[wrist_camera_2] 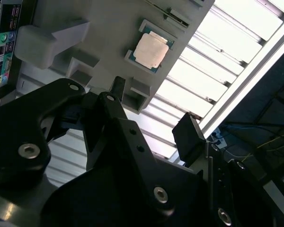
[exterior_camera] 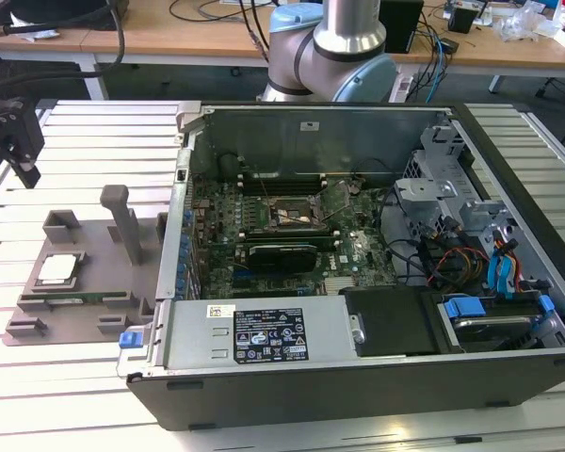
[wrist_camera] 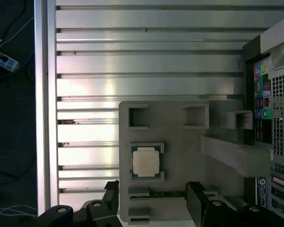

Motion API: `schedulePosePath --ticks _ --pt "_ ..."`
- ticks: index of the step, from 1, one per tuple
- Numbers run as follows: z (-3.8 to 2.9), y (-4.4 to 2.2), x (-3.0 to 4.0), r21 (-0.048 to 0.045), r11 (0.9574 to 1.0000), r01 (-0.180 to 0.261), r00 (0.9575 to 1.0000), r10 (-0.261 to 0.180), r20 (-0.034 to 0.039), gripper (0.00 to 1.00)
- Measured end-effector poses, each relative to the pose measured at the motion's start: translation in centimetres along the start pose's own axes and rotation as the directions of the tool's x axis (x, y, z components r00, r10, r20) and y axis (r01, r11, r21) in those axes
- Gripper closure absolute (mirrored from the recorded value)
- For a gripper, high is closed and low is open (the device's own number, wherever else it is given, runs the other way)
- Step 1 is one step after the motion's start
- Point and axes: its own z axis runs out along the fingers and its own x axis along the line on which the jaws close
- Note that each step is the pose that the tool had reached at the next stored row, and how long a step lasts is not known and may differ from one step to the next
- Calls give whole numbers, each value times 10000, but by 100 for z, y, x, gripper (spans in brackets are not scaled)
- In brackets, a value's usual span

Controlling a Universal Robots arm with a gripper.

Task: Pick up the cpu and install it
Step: 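Pick up the cpu and move it towards the insertion slot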

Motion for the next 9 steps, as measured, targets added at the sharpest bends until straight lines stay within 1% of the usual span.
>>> schedulePosePath --ticks 5,9 --pt "56 0 -1 1 10000 4 10000 -4 -2 32" --pt "119 0 -27 0 10000 8 10000 -8 0 32"
